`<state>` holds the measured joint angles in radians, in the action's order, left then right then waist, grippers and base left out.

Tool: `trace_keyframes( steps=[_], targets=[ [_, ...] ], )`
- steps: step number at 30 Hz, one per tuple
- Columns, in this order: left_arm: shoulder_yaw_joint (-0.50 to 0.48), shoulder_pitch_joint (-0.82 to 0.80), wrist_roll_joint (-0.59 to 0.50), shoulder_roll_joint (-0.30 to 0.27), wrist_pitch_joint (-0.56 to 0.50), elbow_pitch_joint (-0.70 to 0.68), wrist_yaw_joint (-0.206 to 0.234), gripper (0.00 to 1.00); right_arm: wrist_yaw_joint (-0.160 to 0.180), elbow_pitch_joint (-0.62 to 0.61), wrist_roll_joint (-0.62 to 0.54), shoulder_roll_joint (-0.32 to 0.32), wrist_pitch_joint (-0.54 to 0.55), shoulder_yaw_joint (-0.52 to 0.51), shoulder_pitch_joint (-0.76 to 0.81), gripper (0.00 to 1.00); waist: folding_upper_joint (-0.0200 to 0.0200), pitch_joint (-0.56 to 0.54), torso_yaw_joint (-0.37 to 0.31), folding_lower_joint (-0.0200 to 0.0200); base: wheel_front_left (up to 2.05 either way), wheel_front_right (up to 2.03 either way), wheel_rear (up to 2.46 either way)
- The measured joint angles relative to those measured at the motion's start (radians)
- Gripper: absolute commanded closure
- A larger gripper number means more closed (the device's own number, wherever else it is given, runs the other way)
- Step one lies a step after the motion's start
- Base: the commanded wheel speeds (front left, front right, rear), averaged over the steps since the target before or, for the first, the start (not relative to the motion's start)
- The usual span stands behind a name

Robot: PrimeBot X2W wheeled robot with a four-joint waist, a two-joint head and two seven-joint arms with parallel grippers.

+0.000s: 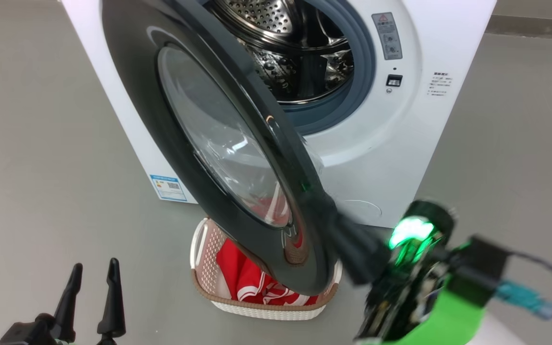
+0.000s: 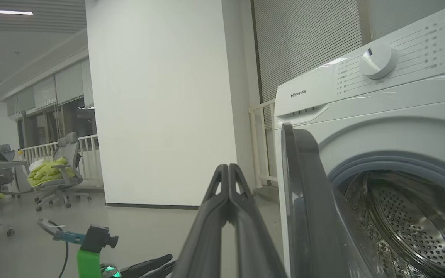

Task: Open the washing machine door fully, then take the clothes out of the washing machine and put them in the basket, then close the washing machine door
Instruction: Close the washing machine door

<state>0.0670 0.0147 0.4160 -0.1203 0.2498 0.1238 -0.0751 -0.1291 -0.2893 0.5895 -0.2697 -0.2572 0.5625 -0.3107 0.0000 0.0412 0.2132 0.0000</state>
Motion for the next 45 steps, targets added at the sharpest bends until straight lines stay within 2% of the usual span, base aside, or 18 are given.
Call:
trace_keyframes(
  steps=[3,8,21,27,34,45],
  targets=[
    [0.003,0.000,0.000,0.002,0.000,0.002,0.000,0.00,0.000,0.041,-0.037,-0.032,0.000,0.085,-0.003,1.00,0.0000,-0.001,0.010,0.0000,0.00,0.00,0.00],
    [0.005,0.000,-0.001,0.004,0.000,0.006,-0.001,0.00,0.000,0.117,-0.058,-0.058,0.000,0.165,-0.025,1.00,0.0000,0.002,0.026,0.0000,0.00,0.00,0.00],
    [0.002,0.000,-0.001,0.012,0.000,0.009,-0.002,0.00,0.000,0.367,-0.014,-0.085,0.000,0.226,-0.040,1.00,0.0000,0.020,0.056,-0.0001,0.00,0.00,0.00],
    [-0.003,-0.010,-0.001,0.020,0.000,0.008,-0.010,0.00,0.000,0.455,0.002,-0.085,0.000,0.220,-0.055,1.00,0.0000,0.044,0.064,0.0000,0.00,0.00,0.00],
    [-0.013,-0.024,-0.010,0.022,0.004,0.007,-0.011,0.00,0.000,0.480,0.002,-0.083,0.000,0.184,-0.062,1.00,0.0000,0.065,0.062,0.0000,0.00,0.00,0.00],
    [-0.015,-0.058,-0.010,0.027,0.004,0.002,-0.025,0.00,0.000,0.514,-0.002,-0.109,0.000,0.073,-0.092,1.00,0.0000,0.120,0.058,0.0000,0.00,0.00,0.00]
  ],
)
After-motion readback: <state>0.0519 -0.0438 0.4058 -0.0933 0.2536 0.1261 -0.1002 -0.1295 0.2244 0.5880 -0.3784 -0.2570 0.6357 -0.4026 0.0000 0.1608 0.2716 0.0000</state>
